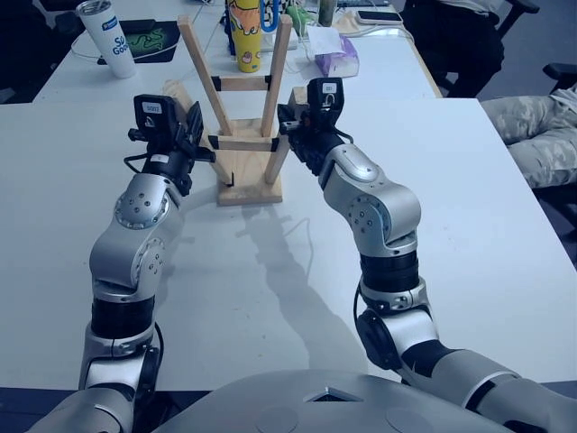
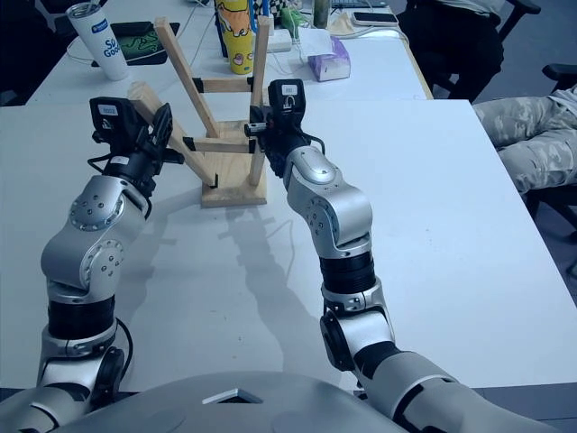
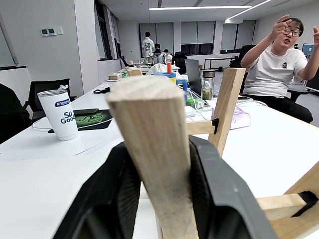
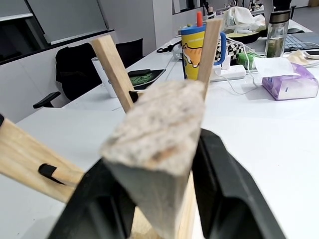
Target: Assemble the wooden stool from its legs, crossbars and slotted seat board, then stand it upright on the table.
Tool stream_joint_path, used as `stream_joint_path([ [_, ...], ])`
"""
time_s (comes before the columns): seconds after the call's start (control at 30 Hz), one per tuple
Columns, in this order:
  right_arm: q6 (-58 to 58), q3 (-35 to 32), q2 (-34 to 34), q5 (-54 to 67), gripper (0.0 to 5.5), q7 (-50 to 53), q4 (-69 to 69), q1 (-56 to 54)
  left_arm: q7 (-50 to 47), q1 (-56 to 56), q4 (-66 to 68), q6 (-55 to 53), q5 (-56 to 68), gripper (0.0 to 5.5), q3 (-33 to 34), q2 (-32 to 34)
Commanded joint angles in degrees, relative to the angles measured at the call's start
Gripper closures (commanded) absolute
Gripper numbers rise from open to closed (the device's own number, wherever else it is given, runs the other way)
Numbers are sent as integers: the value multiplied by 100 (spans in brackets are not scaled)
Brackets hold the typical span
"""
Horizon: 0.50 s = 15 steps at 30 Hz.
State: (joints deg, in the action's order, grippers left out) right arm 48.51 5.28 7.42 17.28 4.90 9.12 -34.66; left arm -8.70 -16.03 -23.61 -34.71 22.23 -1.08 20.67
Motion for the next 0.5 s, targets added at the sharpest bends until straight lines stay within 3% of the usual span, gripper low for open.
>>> stream_joint_path([
  [0.03, 1126, 932, 264, 1011, 419, -1442, -97, -49, 978, 1794, 1648, -1448, 303, 430, -1070, -220],
  [0.3, 1187, 915, 179, 784, 419, -1365, -654, -80, 1018, 2006, 2035, -1226, 518, 430, -723, -723],
  [0.5, 1137, 1015, 58, 607, 419, -1405, -681, -135, 1131, 2035, 2546, -891, -1, 430, -1007, -592],
])
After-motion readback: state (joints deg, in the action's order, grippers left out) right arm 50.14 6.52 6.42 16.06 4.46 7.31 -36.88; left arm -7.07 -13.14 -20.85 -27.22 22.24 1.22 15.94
